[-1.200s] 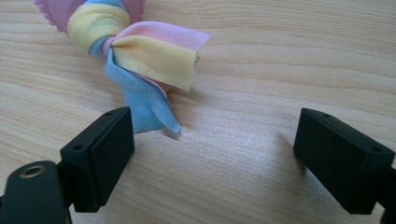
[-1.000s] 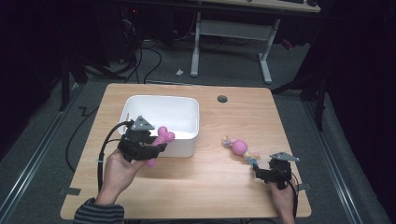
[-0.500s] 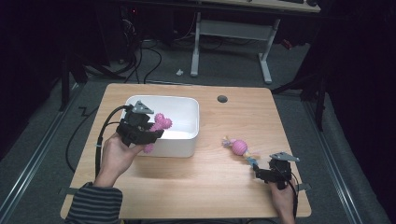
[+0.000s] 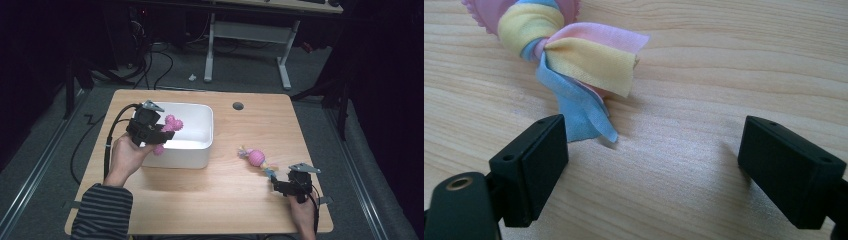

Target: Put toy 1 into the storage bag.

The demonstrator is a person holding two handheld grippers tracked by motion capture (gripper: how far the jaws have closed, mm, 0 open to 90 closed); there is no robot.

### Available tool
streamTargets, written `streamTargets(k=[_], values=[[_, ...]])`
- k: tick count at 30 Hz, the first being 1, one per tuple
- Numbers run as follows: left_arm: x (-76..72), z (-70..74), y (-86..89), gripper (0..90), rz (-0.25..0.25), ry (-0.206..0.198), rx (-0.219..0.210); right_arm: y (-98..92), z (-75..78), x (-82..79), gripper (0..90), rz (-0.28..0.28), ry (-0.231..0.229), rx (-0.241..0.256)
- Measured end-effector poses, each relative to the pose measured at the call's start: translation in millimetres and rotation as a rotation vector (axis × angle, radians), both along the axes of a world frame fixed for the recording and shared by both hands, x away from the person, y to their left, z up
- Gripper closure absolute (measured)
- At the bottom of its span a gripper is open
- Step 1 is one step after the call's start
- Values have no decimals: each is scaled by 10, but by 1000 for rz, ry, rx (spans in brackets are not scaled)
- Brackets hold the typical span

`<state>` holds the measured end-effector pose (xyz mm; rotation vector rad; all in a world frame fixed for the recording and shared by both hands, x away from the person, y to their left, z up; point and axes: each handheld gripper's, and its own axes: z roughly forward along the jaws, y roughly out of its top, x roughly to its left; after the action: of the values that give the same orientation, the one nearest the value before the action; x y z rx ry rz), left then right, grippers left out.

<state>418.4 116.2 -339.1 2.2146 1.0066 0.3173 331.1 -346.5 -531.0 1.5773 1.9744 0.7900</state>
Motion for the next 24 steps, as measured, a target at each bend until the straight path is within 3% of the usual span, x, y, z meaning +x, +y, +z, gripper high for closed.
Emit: streamTargets(k=[17,24], values=[[291,-119,-121,585,15,4,41,1,1,0,125,-1,1,1],[370,-169,-139,585,28,7,36,1,1,-1,125,-1,1,1]])
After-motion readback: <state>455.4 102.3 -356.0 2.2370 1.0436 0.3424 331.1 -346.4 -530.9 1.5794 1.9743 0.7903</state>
